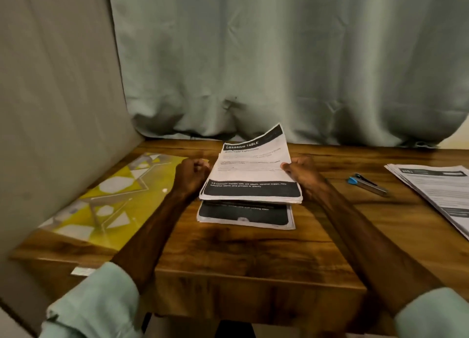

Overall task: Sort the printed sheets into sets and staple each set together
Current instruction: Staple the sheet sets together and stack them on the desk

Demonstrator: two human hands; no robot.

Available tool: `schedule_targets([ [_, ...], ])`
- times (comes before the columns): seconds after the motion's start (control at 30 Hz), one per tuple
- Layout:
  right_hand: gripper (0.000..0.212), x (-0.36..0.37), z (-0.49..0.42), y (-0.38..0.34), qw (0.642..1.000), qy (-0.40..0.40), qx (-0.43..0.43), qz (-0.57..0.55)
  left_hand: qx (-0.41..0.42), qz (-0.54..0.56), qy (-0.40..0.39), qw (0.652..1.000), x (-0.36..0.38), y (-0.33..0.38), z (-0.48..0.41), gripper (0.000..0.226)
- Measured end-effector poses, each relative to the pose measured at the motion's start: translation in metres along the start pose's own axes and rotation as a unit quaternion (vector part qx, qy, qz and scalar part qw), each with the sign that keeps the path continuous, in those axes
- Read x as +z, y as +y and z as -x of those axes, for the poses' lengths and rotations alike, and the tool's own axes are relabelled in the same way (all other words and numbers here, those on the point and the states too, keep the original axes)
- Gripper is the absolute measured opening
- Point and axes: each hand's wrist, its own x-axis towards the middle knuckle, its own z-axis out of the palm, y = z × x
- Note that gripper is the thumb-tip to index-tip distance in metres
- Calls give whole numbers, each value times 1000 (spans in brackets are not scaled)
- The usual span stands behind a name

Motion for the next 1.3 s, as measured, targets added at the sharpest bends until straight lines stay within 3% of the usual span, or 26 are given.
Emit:
schedule_targets([
  [0.17, 13, 19, 2, 18, 1000, 6, -9, -9, -55, 59, -1, 997, 3, -8, -6, 16],
  [0.37, 17, 24, -10, 23, 1000, 18, -18, -9, 15, -7, -2, 1000, 3, -11, -7, 8],
  [0.47, 21, 24, -16, 31, 986, 56, -85, 130, 44, -25, -13, 999, 4, -10, -6, 5],
  [0.53, 26, 23, -17, 36, 944, 81, -133, 291, 43, -18, -20, 999, 3, -12, -7, 4],
  [0.6, 34, 22, -17, 41, 915, 94, -152, 363, 44, -17, -24, 999, 4, -13, -7, 4],
  [0.77, 46, 16, -22, 54, 903, 94, -176, 381, 52, -20, -22, 998, 7, -15, -7, 12],
  [0.97, 29, 11, -17, 61, 913, 100, -188, 348, 77, -51, -17, 996, 13, -20, -10, 12],
  [1.3, 32, 11, -33, 61, 913, 96, -166, 360, 96, -83, -16, 992, 15, -25, -17, 9],
])
